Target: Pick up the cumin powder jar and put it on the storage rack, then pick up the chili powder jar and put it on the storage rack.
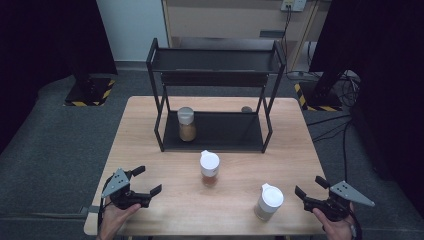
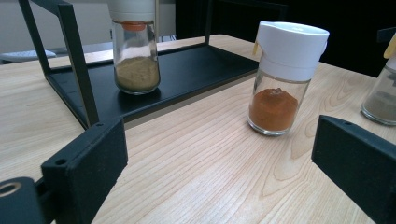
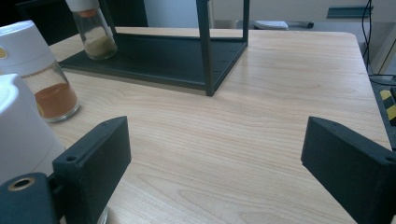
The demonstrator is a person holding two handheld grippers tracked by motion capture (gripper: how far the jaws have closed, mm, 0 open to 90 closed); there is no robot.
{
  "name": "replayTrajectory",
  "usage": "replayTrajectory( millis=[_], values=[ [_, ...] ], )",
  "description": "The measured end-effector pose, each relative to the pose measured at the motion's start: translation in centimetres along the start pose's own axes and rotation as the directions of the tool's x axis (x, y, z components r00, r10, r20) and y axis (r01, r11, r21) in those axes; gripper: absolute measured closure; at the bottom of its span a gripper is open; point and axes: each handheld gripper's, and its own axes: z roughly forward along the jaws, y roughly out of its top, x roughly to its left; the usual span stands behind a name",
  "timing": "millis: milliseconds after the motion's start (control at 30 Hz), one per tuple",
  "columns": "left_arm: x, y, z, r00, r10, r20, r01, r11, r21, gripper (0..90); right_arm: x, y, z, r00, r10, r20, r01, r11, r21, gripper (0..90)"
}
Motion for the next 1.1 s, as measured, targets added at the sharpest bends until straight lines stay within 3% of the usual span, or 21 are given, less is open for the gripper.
replayTrajectory(
  millis=[733, 933, 1100],
  values=[
    [0.02, 0.18, 0.27, 1.0, -0.004, 0.007, 0.003, 0.9998, 0.02, 2.9, 0.19, -0.02, -0.16, 0.9999, -0.003, 0.012, 0.003, 1.0, -0.005, 8.3],
    [0.06, 0.16, 0.26, 0.9999, -0.005, 0.01, 0.005, 0.9998, 0.019, 2.9, 0.28, 0.2, -0.43, 0.9996, 0.017, 0.024, -0.016, 1.0, -0.02, 6.2],
    [0.12, 0.15, 0.2, 0.9999, -0.009, 0.007, 0.009, 0.9998, 0.019, 2.8, 0.75, 0.58, -0.85, 0.9995, -0.006, 0.032, 0.007, 0.999, -0.034, 5.0]
  ],
)
